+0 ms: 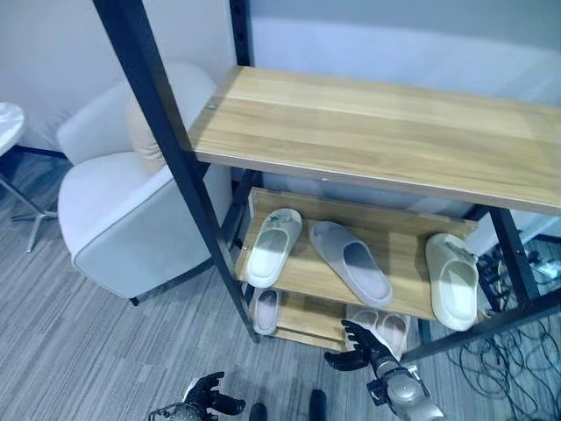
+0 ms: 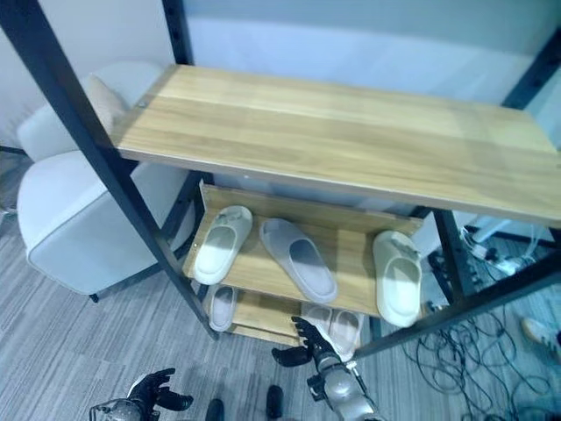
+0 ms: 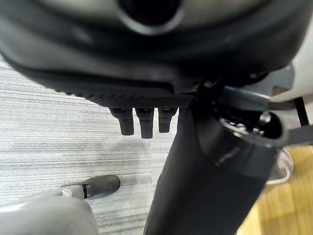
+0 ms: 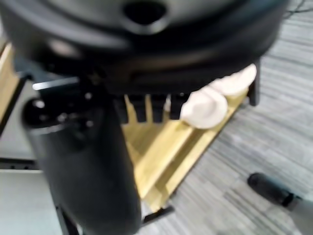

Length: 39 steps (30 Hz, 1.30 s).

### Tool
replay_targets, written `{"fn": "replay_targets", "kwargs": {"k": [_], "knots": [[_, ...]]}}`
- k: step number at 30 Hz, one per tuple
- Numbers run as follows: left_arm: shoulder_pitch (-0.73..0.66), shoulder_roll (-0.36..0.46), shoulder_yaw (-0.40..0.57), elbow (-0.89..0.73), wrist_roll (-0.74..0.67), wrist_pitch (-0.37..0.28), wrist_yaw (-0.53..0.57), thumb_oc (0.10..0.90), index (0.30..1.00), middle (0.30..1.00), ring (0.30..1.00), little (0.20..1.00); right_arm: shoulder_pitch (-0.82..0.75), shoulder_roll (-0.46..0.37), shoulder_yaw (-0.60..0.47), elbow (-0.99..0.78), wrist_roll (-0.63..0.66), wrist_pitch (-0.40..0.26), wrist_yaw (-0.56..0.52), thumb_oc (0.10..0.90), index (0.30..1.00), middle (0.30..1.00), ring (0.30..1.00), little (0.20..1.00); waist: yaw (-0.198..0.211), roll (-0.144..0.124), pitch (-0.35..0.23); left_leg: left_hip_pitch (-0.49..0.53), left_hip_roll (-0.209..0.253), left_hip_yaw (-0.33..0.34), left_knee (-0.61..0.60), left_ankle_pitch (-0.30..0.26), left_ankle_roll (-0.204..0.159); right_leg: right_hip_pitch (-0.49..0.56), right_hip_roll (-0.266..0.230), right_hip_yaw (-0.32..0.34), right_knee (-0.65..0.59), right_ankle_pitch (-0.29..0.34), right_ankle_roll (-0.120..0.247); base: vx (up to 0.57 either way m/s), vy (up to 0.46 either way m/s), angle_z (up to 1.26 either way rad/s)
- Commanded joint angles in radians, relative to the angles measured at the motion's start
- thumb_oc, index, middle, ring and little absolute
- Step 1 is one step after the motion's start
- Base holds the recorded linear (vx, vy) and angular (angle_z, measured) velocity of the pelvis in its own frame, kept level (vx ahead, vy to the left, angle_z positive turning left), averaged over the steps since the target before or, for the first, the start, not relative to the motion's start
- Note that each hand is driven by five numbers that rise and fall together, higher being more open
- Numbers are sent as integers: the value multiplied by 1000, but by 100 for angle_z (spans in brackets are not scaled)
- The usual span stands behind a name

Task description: Arrange the slippers neatly on the shoe rack.

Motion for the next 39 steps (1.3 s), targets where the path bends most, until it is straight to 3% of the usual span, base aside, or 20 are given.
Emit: {"fn": "replay_targets", "kwargs": {"k": [1, 4, 5, 6, 18, 31, 39], "knots": [[-78, 27, 4, -21, 11, -33, 8, 800, 900, 900, 900, 900, -50, -63, 2, -135, -16, -63, -20, 800, 900, 900, 900, 900, 9, 19, 38, -143, -5, -31, 131, -82, 18, -70, -28, 38, 154, -118, 106, -219, 35, -35], [-64, 38, 23, -18, 9, -31, 8, 800, 900, 900, 900, 900, -42, -66, 1, -150, -27, -69, -17, 800, 900, 900, 900, 900, 38, 26, 20, -155, 11, -2, 114, -65, 12, -5, -32, -31, 198, -191, 88, -122, 27, -27], [-55, 34, 27, -18, 3, -32, 11, 800, 900, 900, 900, 900, -38, -61, 2, -151, -29, -67, -14, 800, 900, 900, 900, 900, 43, 25, 18, -149, 11, 8, 108, -61, 7, -2, -36, -52, 198, -187, 82, 7, -24, -39], [-45, 31, 34, -13, 7, -32, 5, 800, 900, 900, 900, 900, -15, -56, -3, -162, -33, -67, -12, 800, 900, 900, 900, 900, 49, 12, -4, -139, 6, 17, 98, -59, 2, 36, -43, -61, 151, -197, 80, 77, -44, -43], [-20, -4, 19, 7, 52, -20, -4, 800, 900, 900, 900, 900, 68, -70, -9, -273, -15, -67, 26, 800, 900, 900, 900, 900, 14, 34, -37, -48, 9, 11, 31, -52, -10, 105, -35, -69, 58, -186, 73, 35, -11, -3], [-21, -14, 1, -1, 75, -18, -12, 800, 900, 900, 900, 900, 63, -64, 46, -461, 147, -71, 133, 800, 900, 900, 900, 900, 12, 45, -56, -8, 5, 2, 1, -46, -13, 129, -35, -72, 63, -201, 69, 0, 0, 0], [-8, -13, 8, 4, 79, -7, -7, 800, 900, 900, 900, 900, 77, -81, 50, -649, 391, -43, 204, 800, 900, 900, 900, 900, 9, 48, -70, 13, 12, 9, 2, -49, -18, 141, -31, -70, 69, -208, 63, 0, 0, 0]]}}
